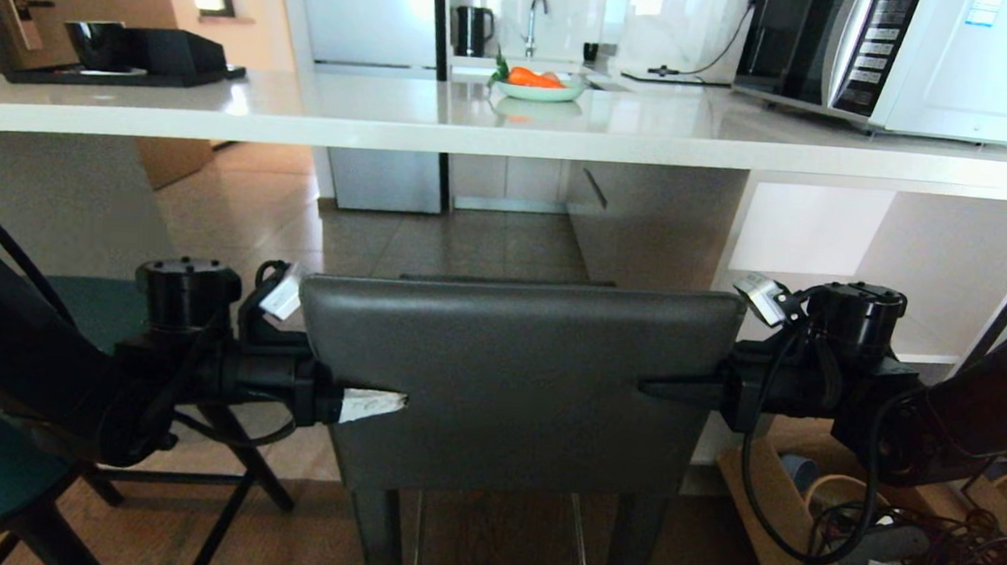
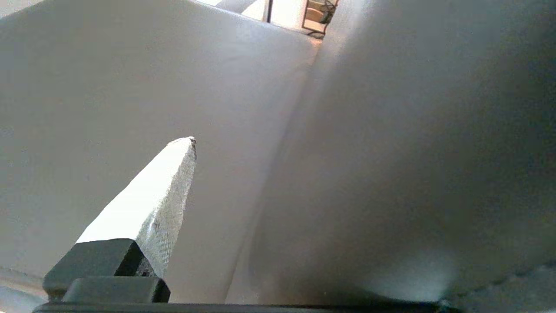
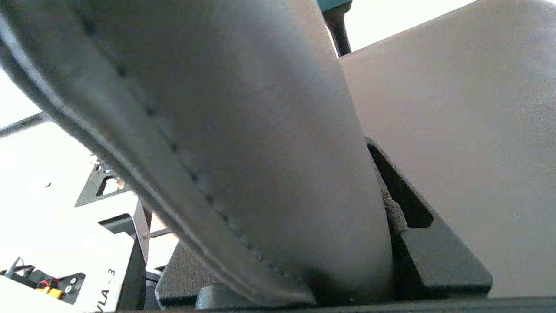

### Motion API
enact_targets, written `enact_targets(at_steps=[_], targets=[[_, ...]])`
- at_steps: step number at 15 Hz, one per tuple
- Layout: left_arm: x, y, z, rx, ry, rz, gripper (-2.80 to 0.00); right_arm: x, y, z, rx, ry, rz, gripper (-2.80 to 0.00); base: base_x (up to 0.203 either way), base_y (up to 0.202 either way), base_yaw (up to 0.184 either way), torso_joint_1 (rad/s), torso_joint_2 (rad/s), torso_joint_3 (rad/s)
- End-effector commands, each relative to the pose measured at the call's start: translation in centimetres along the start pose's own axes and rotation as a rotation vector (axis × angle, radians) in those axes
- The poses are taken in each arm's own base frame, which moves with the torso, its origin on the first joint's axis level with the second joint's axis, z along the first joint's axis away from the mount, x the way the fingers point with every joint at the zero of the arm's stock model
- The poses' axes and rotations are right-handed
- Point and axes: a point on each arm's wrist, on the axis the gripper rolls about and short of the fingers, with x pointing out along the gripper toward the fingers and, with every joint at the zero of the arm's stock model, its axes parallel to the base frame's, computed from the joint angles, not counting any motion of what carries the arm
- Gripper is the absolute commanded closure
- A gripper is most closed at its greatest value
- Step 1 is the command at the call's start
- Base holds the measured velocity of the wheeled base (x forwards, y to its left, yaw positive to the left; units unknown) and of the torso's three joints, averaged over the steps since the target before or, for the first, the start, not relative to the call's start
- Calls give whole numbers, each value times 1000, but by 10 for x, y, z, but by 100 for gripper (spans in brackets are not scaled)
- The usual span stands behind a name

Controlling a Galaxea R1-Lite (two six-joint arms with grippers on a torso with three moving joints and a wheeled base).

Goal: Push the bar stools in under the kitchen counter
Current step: Push the gray chair back under the dining table

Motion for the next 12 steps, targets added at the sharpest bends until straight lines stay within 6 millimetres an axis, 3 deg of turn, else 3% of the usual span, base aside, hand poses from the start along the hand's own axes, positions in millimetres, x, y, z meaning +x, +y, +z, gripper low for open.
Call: enact_targets(at_steps=[1,4,7,8,12], targets=[[-4,4,3,15,-10,11,-280,1,-2,-3,1,1,9,0,0,0,0,0,0,0],[-18,15,1,10,-14,59,-280,2,-2,-4,5,2,10,0,0,0,0,0,0,0],[-20,16,-1,7,-12,64,-280,4,-2,-5,8,5,18,0,0,0,0,0,0,0],[-19,15,-1,8,-12,61,-280,4,-1,-7,10,6,17,-280,0,0,0,0,0,0],[-21,15,0,9,-14,69,-280,2,-3,-4,11,2,11,-280,0,0,0,0,0,0]])
